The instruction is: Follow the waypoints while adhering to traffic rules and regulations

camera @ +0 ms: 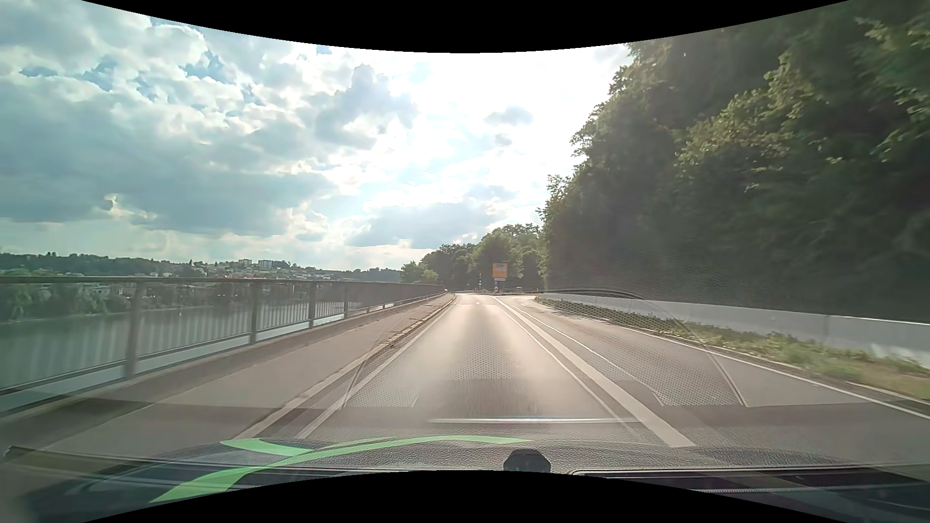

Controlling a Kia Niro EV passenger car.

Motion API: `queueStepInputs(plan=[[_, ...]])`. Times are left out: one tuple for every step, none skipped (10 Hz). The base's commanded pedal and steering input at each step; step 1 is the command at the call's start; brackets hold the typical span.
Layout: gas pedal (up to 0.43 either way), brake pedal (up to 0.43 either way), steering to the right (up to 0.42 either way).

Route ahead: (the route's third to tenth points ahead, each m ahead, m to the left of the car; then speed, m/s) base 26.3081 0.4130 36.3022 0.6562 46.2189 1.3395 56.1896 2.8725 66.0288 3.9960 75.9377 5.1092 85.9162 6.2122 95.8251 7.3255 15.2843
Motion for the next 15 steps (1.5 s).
queueStepInputs(plan=[[0.000, 0.000, -0.003], [0.000, 0.000, -0.003], [0.000, 0.000, -0.003], [0.000, 0.000, -0.003], [0.000, 0.000, -0.003], [0.000, 0.000, -0.003], [0.000, 0.000, -0.003], [0.020, 0.000, -0.003], [0.020, 0.000, -0.003], [0.020, 0.000, -0.003], [0.020, 0.000, -0.003], [0.020, 0.000, -0.003], [0.039, 0.000, -0.003], [0.047, 0.000, -0.003], [0.047, 0.000, -0.003]])
